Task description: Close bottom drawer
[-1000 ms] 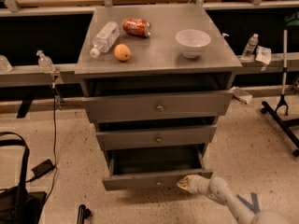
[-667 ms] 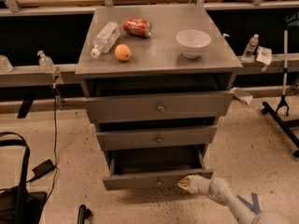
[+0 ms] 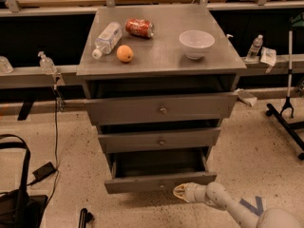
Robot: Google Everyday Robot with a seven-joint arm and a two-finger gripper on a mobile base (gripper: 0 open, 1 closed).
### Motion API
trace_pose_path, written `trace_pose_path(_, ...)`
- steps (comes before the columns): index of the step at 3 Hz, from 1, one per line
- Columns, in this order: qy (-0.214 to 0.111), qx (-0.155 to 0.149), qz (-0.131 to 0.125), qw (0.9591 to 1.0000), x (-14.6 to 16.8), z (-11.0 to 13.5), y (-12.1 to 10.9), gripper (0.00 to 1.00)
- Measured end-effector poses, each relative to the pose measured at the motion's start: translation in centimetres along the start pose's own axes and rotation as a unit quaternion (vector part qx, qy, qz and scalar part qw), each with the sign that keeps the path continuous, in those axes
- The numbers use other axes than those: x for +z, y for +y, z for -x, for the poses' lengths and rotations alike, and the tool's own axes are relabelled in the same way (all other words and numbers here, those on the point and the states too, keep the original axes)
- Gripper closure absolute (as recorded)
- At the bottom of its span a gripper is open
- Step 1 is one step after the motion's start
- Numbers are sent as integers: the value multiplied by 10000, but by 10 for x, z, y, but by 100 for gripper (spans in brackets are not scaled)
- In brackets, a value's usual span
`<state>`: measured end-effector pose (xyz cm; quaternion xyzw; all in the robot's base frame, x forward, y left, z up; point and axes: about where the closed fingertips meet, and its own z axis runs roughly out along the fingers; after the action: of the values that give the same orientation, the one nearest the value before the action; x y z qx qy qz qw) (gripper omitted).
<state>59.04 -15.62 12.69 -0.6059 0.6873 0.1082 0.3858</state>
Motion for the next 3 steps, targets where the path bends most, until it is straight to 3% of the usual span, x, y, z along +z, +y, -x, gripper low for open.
trace_pose_path(3, 362, -22, 509, 9980, -2, 9, 32, 100)
